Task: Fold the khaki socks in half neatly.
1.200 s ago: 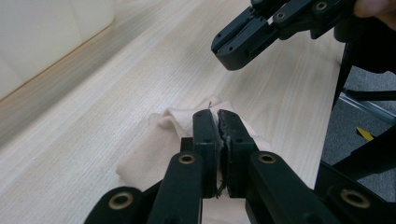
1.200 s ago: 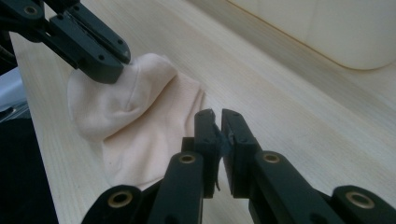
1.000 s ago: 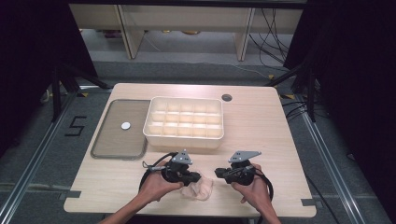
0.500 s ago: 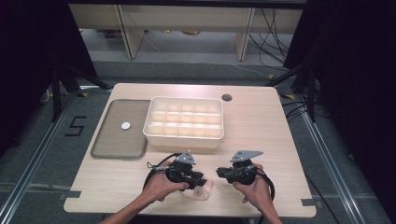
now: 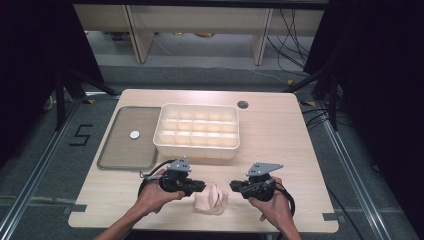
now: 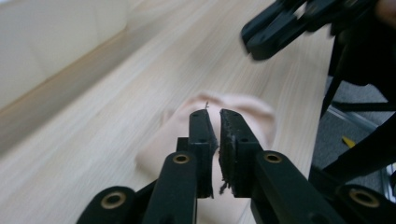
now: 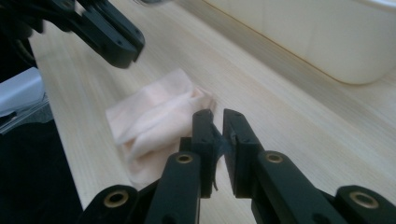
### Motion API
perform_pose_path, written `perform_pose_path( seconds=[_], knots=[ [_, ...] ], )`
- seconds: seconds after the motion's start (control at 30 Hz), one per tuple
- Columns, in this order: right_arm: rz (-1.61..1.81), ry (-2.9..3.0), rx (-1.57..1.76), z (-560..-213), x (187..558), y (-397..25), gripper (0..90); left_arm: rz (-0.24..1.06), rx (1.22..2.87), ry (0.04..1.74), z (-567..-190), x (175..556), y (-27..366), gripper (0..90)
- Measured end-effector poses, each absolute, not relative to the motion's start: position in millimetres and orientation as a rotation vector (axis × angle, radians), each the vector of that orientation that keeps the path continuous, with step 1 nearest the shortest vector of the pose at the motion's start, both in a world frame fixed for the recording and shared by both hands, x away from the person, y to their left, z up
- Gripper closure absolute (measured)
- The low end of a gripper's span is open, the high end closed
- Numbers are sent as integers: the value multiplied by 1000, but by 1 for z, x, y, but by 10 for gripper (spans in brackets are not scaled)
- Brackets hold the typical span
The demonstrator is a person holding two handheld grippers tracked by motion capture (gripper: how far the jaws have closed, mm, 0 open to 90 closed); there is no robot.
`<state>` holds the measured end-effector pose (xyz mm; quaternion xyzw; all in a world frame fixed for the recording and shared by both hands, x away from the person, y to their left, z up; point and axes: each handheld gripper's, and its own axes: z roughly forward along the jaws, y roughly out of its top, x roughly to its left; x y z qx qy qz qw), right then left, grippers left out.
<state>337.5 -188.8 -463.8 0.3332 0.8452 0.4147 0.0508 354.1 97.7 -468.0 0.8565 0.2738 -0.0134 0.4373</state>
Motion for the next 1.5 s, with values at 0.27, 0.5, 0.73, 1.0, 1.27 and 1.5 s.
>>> perform_pose_path(
  seconds=[0.27, 0.5, 0.73, 1.0, 1.27, 1.5],
  knots=[
    [1310, 2590, 950, -459, 332, -174, 869, -21, 2204, 698, -493, 348, 103, 888],
    [1302, 2646, 903, -465, 333, -155, 877, -42, 2241, 674, -500, 344, 94, 893],
    [1194, 2701, 917, -478, 336, -156, 881, -32, 2250, 665, -501, 344, 93, 893],
    [1073, 2721, 989, -499, 338, -164, 885, -27, 2251, 674, -501, 343, 92, 892],
    [1131, 2664, 987, -484, 336, -164, 873, -17, 2240, 659, -499, 343, 93, 891],
    [1192, 2620, 968, -468, 334, -152, 775, 1, 2210, 670, -490, 340, 98, 888]
  ],
)
